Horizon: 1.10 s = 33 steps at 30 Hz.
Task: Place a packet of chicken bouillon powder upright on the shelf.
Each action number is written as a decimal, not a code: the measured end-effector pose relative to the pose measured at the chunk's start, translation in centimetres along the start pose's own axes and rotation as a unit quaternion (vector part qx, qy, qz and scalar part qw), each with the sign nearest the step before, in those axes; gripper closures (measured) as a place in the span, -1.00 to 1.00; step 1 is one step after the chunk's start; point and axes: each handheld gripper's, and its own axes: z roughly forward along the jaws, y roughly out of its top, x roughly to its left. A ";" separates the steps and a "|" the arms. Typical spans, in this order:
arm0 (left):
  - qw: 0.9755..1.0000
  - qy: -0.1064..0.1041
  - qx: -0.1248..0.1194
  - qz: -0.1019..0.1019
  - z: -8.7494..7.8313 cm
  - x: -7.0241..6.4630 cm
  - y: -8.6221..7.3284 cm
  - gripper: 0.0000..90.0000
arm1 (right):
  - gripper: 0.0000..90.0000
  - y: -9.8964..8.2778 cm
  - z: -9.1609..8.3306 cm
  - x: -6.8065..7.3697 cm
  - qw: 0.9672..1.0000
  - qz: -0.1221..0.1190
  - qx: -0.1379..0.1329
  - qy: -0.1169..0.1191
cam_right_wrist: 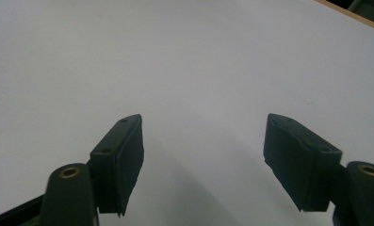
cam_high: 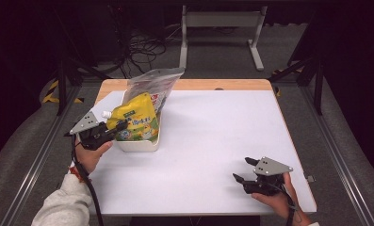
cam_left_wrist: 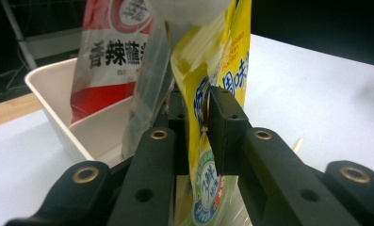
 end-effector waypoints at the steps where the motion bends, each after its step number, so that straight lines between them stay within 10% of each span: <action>1: 1.000 0.006 -0.002 0.002 -0.1 -0.1 0.1 0.74 | -0.34 0.0 0.0 0.0 1.000 0.000 0.000 -0.001; 33: 0.993 0.118 -0.007 0.028 -5.6 -4.2 -0.1 -0.50 | -0.40 0.5 -0.8 -0.7 1.000 -0.003 -0.019 -0.019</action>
